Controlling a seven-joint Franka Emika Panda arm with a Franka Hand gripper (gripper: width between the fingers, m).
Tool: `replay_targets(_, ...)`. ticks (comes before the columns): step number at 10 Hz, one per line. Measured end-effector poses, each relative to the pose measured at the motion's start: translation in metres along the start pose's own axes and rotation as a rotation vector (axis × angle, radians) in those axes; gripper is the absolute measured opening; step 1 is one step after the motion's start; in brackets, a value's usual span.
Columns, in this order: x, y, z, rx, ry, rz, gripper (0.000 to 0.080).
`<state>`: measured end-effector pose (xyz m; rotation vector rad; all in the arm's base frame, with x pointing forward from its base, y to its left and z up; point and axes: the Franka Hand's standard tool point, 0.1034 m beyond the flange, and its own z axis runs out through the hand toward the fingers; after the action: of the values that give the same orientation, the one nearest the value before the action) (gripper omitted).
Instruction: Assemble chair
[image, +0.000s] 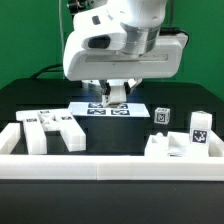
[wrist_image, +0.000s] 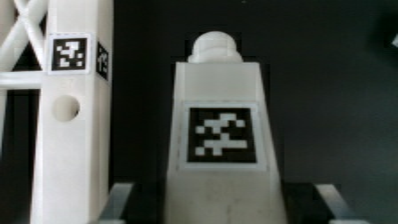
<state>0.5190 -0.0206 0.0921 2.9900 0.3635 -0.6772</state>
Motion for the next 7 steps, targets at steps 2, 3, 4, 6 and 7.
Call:
replay_targets(2,0.004,0.0,-0.006,-0.012,0.138,0.008,0.0291)
replay_targets(3,0.007,-0.007,-0.021,-0.006,0.178,0.011,0.0291)
replay_targets(4,0.012,-0.011,-0.033,-0.014,0.218,0.007,0.0291)
replay_targets(6,0.021,-0.006,-0.041,-0.042,0.392,0.008,0.0291)
replay_targets(7,0.021,-0.004,-0.039,-0.056,0.459,0.005,0.0291)
